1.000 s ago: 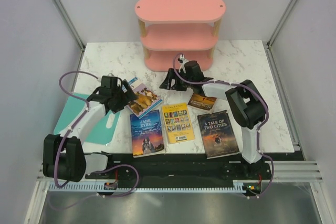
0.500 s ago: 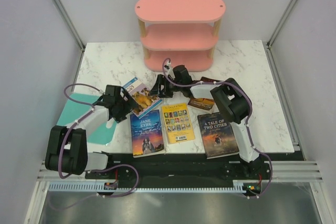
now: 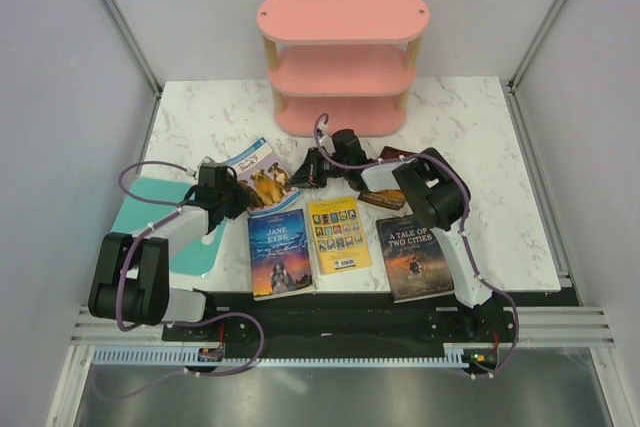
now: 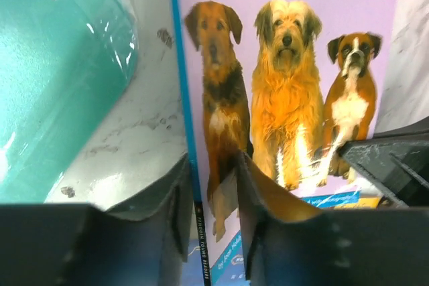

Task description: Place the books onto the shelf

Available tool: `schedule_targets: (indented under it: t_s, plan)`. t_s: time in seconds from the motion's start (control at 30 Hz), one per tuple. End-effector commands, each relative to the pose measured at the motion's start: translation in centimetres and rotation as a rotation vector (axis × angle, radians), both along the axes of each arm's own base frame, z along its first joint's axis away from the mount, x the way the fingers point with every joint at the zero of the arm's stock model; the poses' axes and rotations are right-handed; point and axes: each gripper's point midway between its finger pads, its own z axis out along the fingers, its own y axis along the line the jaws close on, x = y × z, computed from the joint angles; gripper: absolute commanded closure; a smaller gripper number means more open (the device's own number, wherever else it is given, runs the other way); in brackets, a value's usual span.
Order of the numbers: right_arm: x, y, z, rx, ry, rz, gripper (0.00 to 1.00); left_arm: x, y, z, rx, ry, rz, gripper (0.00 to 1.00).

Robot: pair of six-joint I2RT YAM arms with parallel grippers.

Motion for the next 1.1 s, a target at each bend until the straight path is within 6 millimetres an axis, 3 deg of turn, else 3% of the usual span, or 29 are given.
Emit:
schedule_targets:
  t_s: [0.0,0.07,0.1,0.13,0.3,0.37,0.4,0.47,0.5,0.6,0.73,1.07]
  plan:
    - [-2.3,1.5,2.7,0.105,-0.035,0.096,1.00,3.0,-2.6,5.5,-0.069,-0.253,-0.122,0.77]
    - [-2.5,1.4,2.5,0.090,-0.035,0.101,1.00,3.4,-2.9,6.4,-0.074,-0.277,-0.147,0.96]
    - [-2.5,1.3,2.6,0.084,-0.048,0.104,0.99,3.4,-3.2,6.6,-0.077,-0.282,-0.171,0.98]
    - [-2.6,1.1,2.3,0.069,-0.038,0.105,0.97,3.4,-3.4,6.8,-0.079,-0.286,-0.184,0.98]
    - [-2.4,-0.4,2.1,0.040,-0.038,0.075,0.66,3.9,-4.8,8.6,-0.096,-0.335,-0.291,0.98]
    - [-1.7,-1.3,3.1,0.088,-0.025,0.036,0.54,4.1,-5.3,9.6,-0.099,-0.363,-0.325,0.98]
    - [-1.5,-3.0,2.9,0.100,0.006,-0.005,0.50,4.0,-5.7,10.0,-0.105,-0.375,-0.363,0.98]
    - [-0.7,-4.3,5.0,0.190,-0.012,-0.052,0.40,4.1,-6.2,10.9,-0.113,-0.400,-0.398,0.98]
    - [-0.5,-5.9,5.0,0.200,-0.005,-0.084,0.38,3.9,-6.6,11.3,-0.125,-0.411,-0.432,0.98]
    - [-0.4,-7.8,6.6,0.227,-0.047,-0.123,0.33,3.7,-7.8,13.0,-0.163,-0.455,-0.502,0.98]
    - [-0.8,-8.6,8.3,0.216,-0.100,-0.154,0.28,3.7,-9.0,14.9,-0.218,-0.510,-0.568,0.98]
    - [-1.0,-10.3,14.2,0.257,-0.173,-0.235,0.27,4.2,-10.1,21.5,-0.296,-0.648,-0.590,0.98]
